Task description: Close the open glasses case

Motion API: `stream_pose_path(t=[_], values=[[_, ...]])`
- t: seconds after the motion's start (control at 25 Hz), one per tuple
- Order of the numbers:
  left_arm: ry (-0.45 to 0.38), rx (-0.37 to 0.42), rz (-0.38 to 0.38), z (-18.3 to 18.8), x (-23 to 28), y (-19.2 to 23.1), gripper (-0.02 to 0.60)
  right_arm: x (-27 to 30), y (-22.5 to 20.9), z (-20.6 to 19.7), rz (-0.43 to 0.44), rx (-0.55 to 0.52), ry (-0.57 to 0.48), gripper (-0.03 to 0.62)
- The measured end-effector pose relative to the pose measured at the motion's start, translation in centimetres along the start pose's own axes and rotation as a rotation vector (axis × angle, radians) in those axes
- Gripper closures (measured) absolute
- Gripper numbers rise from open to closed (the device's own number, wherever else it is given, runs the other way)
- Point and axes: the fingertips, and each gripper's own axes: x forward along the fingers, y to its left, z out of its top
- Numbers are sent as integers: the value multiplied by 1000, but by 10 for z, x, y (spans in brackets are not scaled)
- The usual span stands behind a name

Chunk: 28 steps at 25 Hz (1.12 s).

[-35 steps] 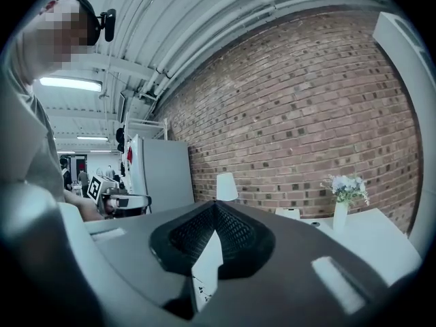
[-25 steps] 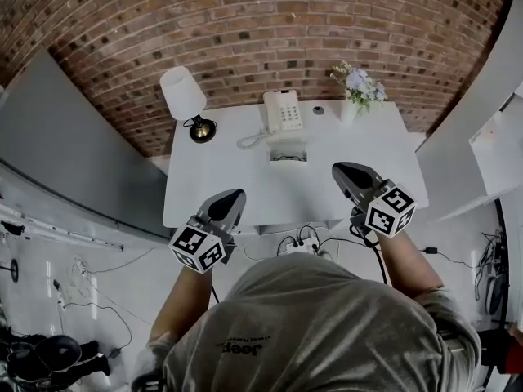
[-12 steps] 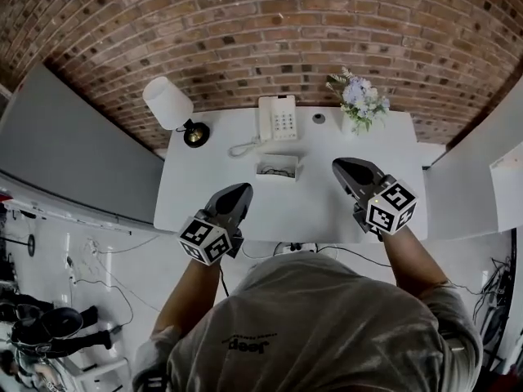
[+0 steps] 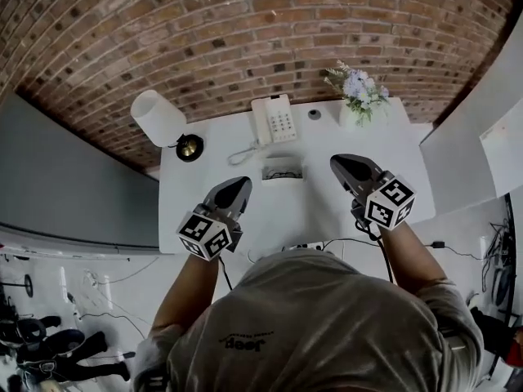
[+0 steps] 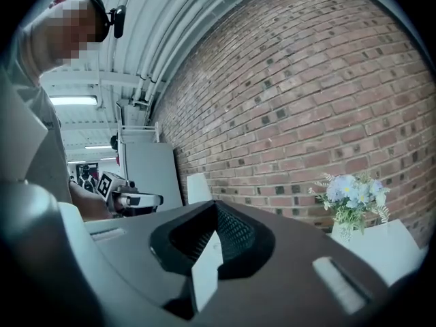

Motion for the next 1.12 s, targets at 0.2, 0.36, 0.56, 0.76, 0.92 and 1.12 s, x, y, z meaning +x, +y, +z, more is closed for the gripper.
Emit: stream_pose_path(t=[0.2,0.36,0.56,0.76,0.92,1.12], values=[[-8,-5,-23,-4,2,7,569,7,1,1,-17,-19,15,585],[-10,-13,-23,-4,3,5,560,5,-4,4,-17,-24,29,585],[38,45,-92,-11,12,-8,408,5,-12,2,1,-22,39,585],[129,159,-115,-28,22,-4,356,9,-16,-3,23,-23,57,585],[168,186,-148,-33,34,10,337,20,-20,-9,29,-30,77,585],[223,271,-181,-52,60,26,310,35,-36,-22,20,-35,83,583]])
